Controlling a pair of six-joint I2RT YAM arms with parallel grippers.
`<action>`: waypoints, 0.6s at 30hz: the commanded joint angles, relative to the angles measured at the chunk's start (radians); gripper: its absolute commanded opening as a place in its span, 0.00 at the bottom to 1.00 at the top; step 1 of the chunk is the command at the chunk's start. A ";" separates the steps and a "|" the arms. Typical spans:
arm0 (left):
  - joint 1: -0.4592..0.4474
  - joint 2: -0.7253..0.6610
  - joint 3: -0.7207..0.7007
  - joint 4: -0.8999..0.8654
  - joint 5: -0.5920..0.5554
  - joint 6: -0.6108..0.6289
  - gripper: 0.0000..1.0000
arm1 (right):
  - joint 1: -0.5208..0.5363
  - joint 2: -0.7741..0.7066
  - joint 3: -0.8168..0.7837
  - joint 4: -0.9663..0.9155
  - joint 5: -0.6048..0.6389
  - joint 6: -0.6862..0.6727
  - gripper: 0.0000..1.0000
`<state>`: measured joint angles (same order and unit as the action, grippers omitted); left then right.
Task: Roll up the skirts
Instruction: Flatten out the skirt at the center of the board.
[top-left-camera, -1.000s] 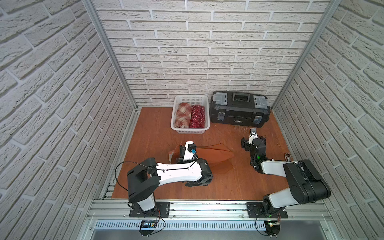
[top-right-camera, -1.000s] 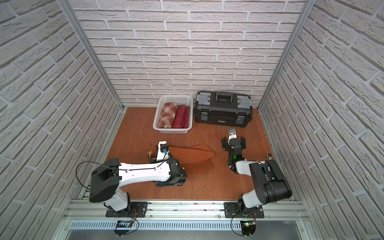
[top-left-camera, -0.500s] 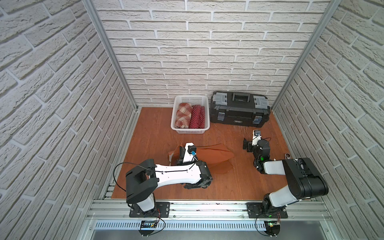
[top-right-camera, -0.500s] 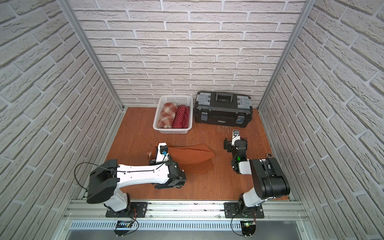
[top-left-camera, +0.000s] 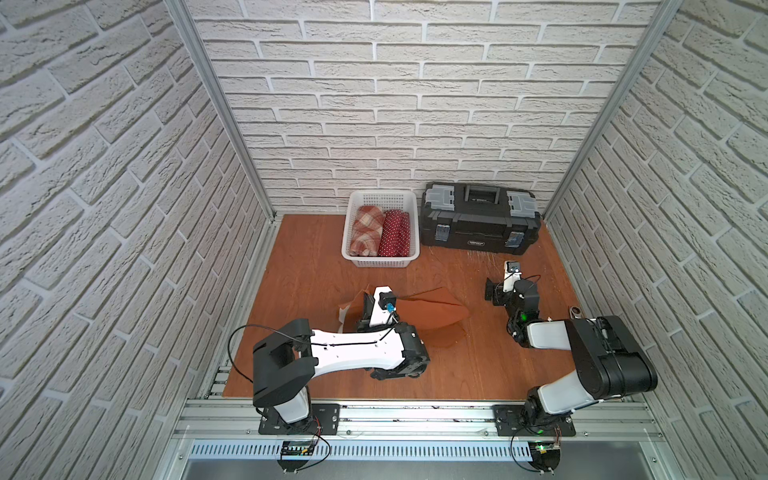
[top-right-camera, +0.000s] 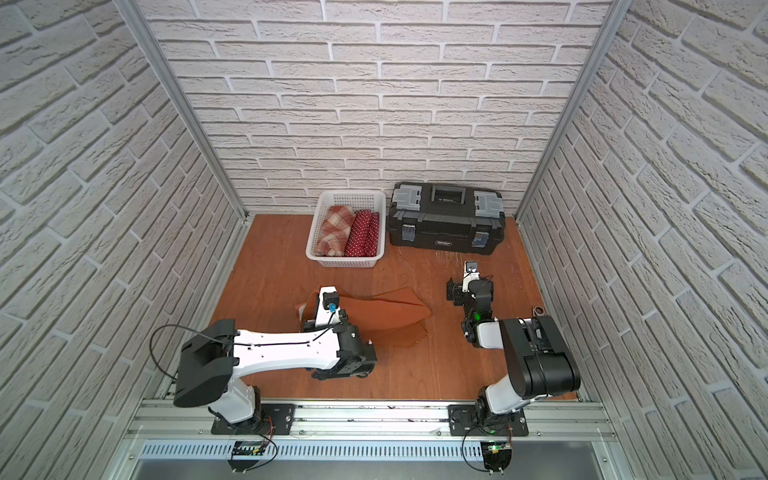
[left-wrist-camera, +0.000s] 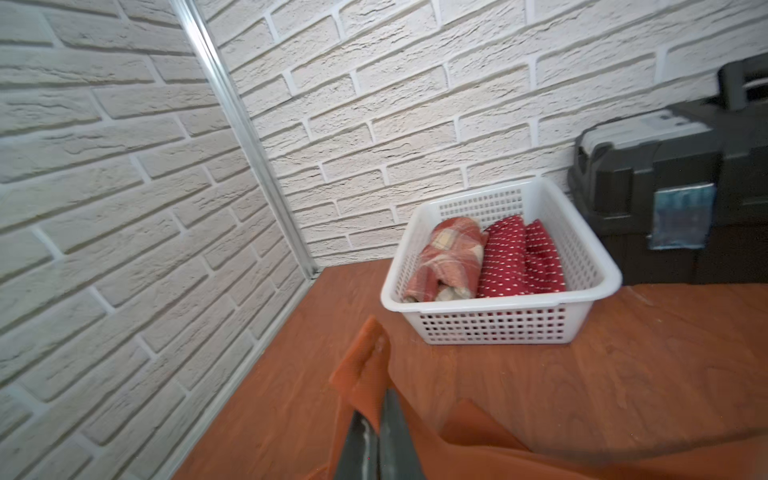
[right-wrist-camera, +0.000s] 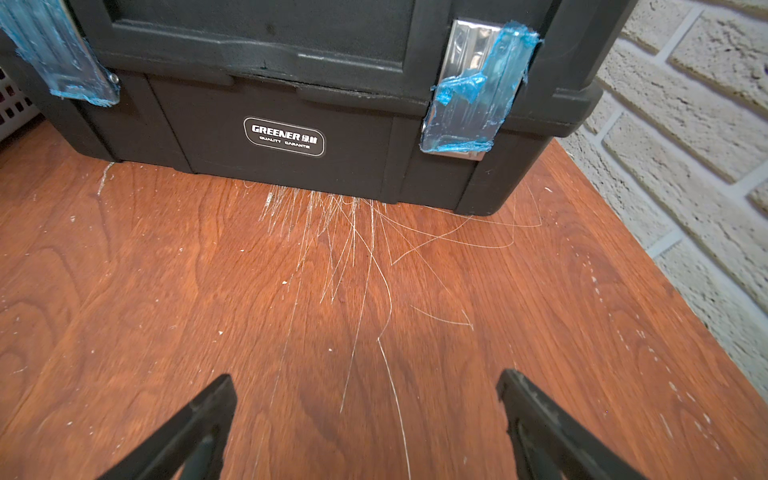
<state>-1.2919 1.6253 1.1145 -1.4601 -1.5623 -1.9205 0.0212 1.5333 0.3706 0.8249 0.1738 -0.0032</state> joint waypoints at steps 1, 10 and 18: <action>0.069 -0.091 0.010 0.770 0.123 0.905 0.00 | -0.004 -0.022 0.015 0.024 -0.008 0.011 0.99; 0.481 -0.301 -0.213 1.442 1.008 1.765 0.00 | -0.004 -0.023 0.015 0.022 -0.008 0.011 0.99; 0.779 -0.463 -0.409 1.564 1.275 1.721 0.01 | -0.004 -0.022 0.015 0.022 -0.009 0.012 0.99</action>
<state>-0.5098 1.1931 0.7246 -0.0235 -0.3855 -0.2863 0.0212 1.5330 0.3706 0.8249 0.1703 -0.0029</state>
